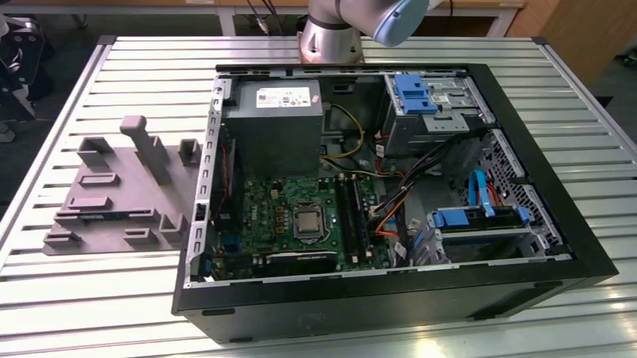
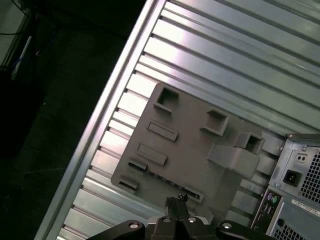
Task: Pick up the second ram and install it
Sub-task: 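Pick up the second ram and move it above second insertion slot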
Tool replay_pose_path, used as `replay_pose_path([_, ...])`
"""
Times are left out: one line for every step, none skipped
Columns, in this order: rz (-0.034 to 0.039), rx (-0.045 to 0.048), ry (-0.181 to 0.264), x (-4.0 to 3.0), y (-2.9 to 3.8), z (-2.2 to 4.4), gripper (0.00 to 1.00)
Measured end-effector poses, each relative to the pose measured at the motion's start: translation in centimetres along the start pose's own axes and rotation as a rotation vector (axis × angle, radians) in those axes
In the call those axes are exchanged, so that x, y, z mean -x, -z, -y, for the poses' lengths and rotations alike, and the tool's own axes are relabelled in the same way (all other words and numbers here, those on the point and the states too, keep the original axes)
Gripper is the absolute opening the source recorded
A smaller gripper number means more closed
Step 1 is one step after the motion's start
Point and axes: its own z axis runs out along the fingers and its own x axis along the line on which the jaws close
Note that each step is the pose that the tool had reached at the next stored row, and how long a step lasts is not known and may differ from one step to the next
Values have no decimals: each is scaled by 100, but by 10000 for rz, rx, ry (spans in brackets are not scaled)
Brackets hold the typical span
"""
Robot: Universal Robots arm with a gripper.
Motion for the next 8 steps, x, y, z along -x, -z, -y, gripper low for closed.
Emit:
replay_pose_path([-2,0,34,0,0,0,11])
replay_pose_path([-3,0,65,0,0,0,11])
replay_pose_path([-5,1,95,0,0,0,11])
replay_pose_path([-6,1,124,0,0,0,11])
replay_pose_path([-7,2,153,0,0,1,11])
replay_pose_path([-8,2,183,0,0,1,11])
replay_pose_path([-10,2,215,0,0,1,11])
replay_pose_path([-11,3,247,0,0,1,11])
